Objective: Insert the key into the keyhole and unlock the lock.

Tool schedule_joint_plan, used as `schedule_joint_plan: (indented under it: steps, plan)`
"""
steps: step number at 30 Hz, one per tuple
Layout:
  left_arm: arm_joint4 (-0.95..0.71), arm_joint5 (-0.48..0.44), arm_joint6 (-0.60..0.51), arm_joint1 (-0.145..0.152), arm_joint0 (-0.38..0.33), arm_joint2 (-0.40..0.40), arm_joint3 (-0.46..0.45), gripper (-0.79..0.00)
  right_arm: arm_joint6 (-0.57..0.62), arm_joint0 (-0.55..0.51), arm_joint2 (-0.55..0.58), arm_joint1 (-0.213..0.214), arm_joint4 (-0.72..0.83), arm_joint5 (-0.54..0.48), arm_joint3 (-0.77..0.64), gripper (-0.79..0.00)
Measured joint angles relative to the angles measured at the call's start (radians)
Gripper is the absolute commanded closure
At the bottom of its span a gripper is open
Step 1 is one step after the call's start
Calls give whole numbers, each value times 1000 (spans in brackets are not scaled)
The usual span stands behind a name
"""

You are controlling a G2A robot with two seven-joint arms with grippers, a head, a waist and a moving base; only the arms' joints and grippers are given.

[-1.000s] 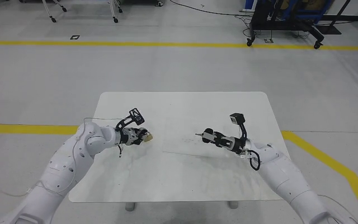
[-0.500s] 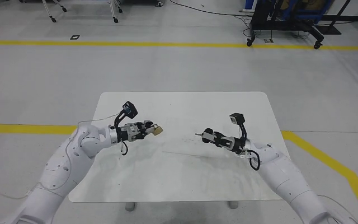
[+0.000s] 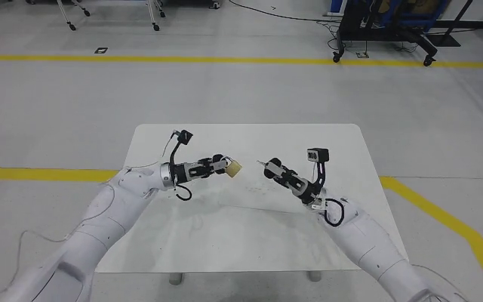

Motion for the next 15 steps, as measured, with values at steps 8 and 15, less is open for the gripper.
schedule_joint_plan:
  steps: [8,15]
  plan:
    - [-227,106,-136,-52,-54,70,64,0,-161,35,-28,-59,-84,-2,34,0]
    - [-341,191,-221,-68,-61,71,70,0,-252,54,-35,-99,-182,-2,78,0]
